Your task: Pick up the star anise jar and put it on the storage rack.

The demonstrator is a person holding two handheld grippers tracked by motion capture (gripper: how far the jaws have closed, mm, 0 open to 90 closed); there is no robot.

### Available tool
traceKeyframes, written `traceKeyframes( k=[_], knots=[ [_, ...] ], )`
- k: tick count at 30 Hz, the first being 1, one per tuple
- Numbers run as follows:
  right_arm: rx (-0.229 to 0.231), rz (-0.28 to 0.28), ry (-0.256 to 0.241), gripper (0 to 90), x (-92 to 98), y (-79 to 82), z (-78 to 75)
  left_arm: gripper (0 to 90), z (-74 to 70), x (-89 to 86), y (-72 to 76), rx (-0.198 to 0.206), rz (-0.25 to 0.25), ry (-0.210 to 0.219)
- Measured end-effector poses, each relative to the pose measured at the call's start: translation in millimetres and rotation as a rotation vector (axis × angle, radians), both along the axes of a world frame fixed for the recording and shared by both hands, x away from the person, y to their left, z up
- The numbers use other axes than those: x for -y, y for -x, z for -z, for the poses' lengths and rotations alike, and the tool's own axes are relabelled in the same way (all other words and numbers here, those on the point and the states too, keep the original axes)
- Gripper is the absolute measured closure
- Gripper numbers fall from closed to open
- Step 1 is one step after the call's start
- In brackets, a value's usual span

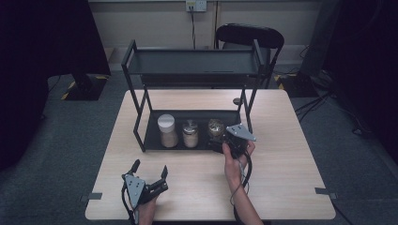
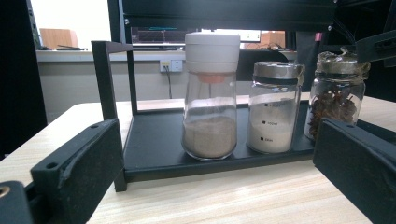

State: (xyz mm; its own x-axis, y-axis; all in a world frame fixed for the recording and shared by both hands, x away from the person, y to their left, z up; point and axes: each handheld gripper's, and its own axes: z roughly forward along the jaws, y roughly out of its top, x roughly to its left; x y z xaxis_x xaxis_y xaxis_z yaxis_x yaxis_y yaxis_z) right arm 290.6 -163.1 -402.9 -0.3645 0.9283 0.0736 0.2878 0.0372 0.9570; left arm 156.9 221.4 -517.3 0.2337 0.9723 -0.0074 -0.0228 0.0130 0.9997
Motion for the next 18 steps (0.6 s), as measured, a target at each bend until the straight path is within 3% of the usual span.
traceKeyframes(
  k=[18],
  knots=[
    [0.041, -0.006, -0.025, 0.6, 6.1, 18.9, 0.1, 1.2, 0.0, 0.0, 0.0, 0.0, 0.0, 0.0]
  ],
)
